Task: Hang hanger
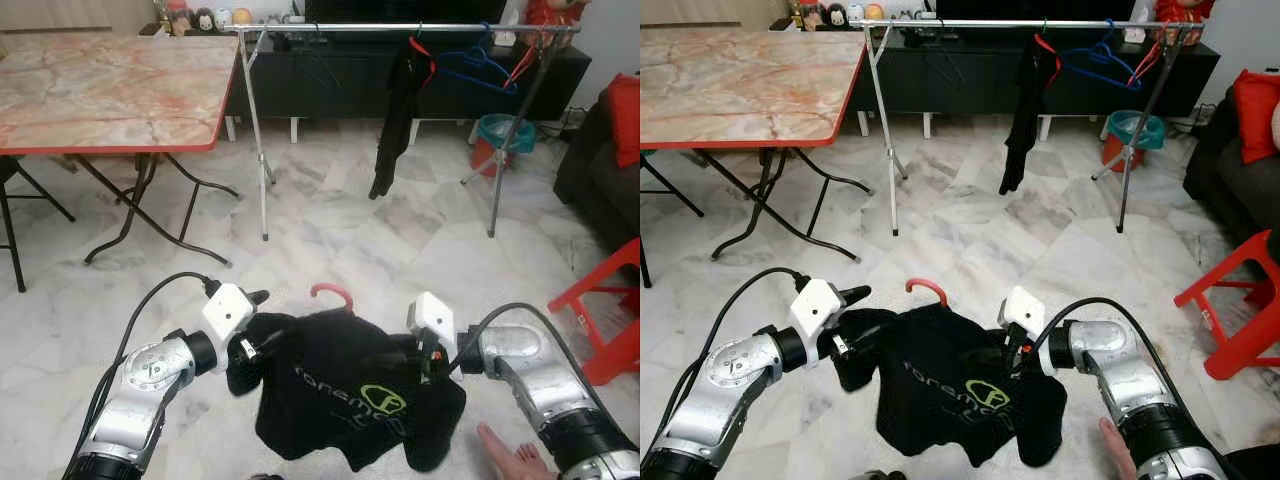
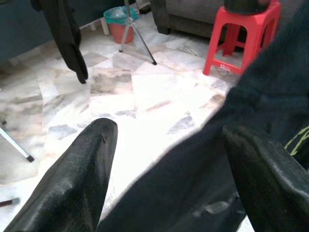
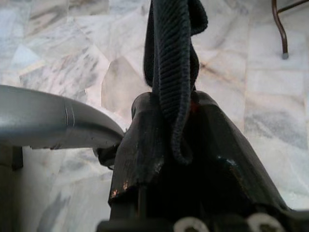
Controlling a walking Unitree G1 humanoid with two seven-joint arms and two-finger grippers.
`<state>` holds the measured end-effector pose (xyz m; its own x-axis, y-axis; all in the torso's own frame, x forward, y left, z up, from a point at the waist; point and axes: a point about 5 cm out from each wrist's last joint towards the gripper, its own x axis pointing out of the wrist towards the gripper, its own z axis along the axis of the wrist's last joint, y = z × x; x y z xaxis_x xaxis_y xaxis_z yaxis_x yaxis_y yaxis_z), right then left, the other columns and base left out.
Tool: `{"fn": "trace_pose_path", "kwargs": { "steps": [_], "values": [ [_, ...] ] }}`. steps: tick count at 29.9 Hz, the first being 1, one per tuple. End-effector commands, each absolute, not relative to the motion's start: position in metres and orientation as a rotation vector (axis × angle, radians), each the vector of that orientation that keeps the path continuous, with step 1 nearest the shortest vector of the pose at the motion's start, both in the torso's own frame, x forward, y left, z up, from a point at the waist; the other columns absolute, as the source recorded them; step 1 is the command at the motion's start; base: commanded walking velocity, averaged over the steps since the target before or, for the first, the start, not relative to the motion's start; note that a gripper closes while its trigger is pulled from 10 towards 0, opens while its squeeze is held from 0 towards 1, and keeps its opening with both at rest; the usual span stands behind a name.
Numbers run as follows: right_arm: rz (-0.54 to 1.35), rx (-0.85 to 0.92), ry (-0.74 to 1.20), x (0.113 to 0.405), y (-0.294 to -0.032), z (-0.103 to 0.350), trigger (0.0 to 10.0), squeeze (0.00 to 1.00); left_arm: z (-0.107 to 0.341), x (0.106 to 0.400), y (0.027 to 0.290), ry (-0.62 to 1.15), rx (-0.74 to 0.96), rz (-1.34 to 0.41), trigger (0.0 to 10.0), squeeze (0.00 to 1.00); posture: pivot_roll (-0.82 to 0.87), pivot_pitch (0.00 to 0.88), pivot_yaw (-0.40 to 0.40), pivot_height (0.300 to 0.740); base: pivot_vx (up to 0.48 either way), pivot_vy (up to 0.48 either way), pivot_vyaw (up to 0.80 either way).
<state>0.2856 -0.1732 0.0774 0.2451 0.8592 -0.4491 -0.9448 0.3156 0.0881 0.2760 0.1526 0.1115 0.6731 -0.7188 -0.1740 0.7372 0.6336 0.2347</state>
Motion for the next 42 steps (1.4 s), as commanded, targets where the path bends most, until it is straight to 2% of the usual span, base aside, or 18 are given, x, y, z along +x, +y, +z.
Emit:
{"fn": "trace_pose_path", "kwargs": {
  "steps": [1, 12, 27, 28, 29, 30, 31, 42],
  "values": [
    [1.244, -0.250, 0.425, 0.291, -0.174, 0.086, 10.0, 0.00, 0.122, 0.278, 0.152, 0.031, 0.305, -0.836, 10.0, 0.00, 0.06, 0.008, -0.036, 0.740, 0.000, 0.000, 0.00],
    [1.300, -0.250, 0.392, 0.291, -0.164, 0.090, 10.0, 0.00, 0.118, 0.260, 0.133, 0.160, 0.238, -1.074, 10.0, 0.00, 0.06, 0.004, -0.028, 0.740, 0.000, 0.000, 0.00],
    [1.359, -0.254, 0.370, 0.284, -0.156, 0.094, 10.0, 0.00, 0.116, 0.269, 0.126, 0.152, 0.252, -1.043, 10.0, 0.00, 0.05, 0.000, -0.019, 0.740, 0.000, 0.000, 0.00],
    [1.361, -0.255, 0.372, 0.284, -0.156, 0.093, 10.0, 0.00, 0.116, 0.269, 0.126, 0.151, 0.251, -1.045, 9.3, 0.00, 0.05, 0.000, -0.020, 0.740, 0.000, 0.000, 0.00],
    [1.364, -0.256, 0.373, 0.283, -0.156, 0.093, 10.0, 0.00, 0.116, 0.269, 0.125, 0.151, 0.248, -1.047, 9.3, 0.00, 0.05, 0.000, -0.020, 0.740, 0.000, 0.000, 0.00],
    [1.362, -0.255, 0.372, 0.283, -0.155, 0.093, 10.0, 0.00, 0.116, 0.269, 0.125, 0.150, 0.242, -1.049, 1.6, 0.00, 0.05, 0.000, -0.020, 0.740, 0.000, 0.000, 0.00],
    [1.352, -0.255, 0.374, 0.284, -0.154, 0.093, 10.0, 0.00, 0.117, 0.269, 0.125, 0.147, 0.238, -1.051, 0.0, 0.00, 0.05, 0.000, -0.020, 0.740, 0.000, 0.000, 0.00],
    [1.379, -0.238, 0.384, 0.282, -0.153, 0.091, 10.0, 0.00, 0.122, 0.264, 0.116, 0.126, 0.180, -1.107, 0.0, 0.00, 0.05, 0.000, -0.026, 0.740, 0.000, 0.000, 0.00]
  ]
}}
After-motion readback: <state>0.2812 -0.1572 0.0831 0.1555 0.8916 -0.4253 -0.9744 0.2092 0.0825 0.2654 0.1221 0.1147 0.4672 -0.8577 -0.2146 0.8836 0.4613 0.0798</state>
